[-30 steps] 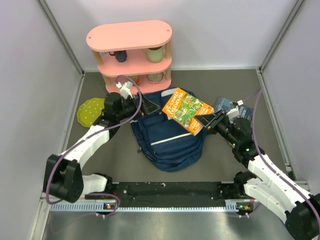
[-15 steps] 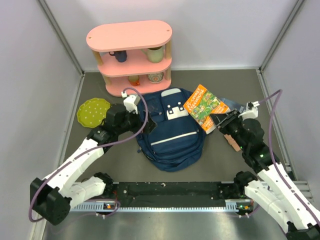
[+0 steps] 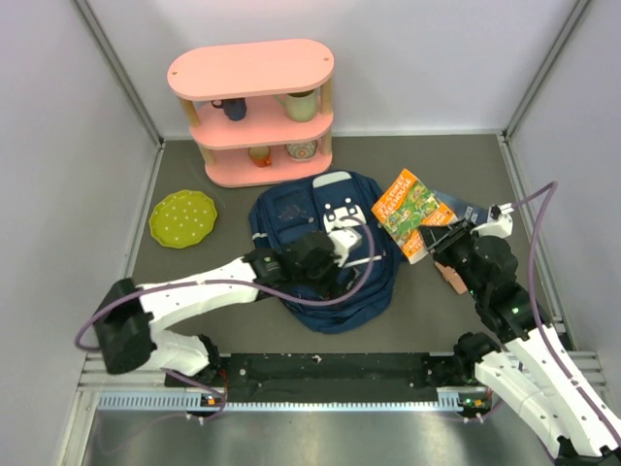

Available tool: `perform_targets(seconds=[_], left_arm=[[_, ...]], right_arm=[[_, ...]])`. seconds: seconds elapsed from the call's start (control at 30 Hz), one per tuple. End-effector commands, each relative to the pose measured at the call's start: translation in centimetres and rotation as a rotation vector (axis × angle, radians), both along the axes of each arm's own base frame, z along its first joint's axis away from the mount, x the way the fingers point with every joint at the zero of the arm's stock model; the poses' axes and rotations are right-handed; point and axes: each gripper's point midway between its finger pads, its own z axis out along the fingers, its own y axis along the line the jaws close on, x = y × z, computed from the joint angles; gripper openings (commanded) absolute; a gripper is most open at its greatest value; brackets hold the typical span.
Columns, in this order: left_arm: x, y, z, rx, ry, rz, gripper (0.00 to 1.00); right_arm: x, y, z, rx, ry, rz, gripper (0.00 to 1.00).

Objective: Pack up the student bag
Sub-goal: Place the book in the student bag.

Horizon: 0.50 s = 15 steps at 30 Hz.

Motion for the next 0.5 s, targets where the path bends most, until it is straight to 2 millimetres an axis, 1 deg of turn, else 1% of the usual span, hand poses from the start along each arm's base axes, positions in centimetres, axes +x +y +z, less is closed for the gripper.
perform_targets(seconds=[0.0, 0.03, 0.1, 0.13, 0.17, 0.23, 0.3, 0.37, 0.4, 0.47], left_arm=[[0.0, -3.6, 1.0, 0.058, -0.067, -0.072, 0.89], [-0.5, -4.2, 0.2, 0.101, -0.046, -0.093, 0.85], [-0.4, -4.5, -0.6, 0.147, -0.031, -0.086, 0.79], [-0.4, -4.7, -1.4, 0.181, -0.017, -0.091, 0.75], [-0.3, -4.6, -1.8, 0.203, -0.017, -0.085, 0.69], [0.1, -4.7, -2.3, 0.232, -0.024, -0.061, 0.69], [1.0, -4.0, -2.8, 0.279, -0.050, -0.016, 0.68], [1.7, -3.6, -2.9, 0.303, -0.071, 0.026, 0.68], [2.4, -3.2, -2.8, 0.320, -0.101, 0.062, 0.69], [3.0, -3.0, -2.6, 0.327, -0.120, 0.093, 0.69]], right_arm=[[0.2, -0.4, 3.4, 0.041, -0.117, -0.025, 0.00], [0.2, -0.5, 3.4, 0.039, -0.121, -0.026, 0.00], [0.0, -0.6, 3.5, 0.038, -0.122, -0.024, 0.00], [0.0, -0.6, 3.4, 0.037, -0.121, -0.027, 0.00], [0.0, -0.6, 3.4, 0.035, -0.120, -0.026, 0.00], [0.0, -0.7, 3.3, 0.033, -0.119, -0.028, 0.00], [0.0, -0.7, 3.2, 0.034, -0.117, -0.027, 0.00], [0.0, -0.6, 3.1, 0.032, -0.113, -0.024, 0.00], [0.0, -0.6, 3.0, 0.032, -0.112, -0.024, 0.00], [0.0, -0.5, 3.0, 0.033, -0.110, -0.023, 0.00]])
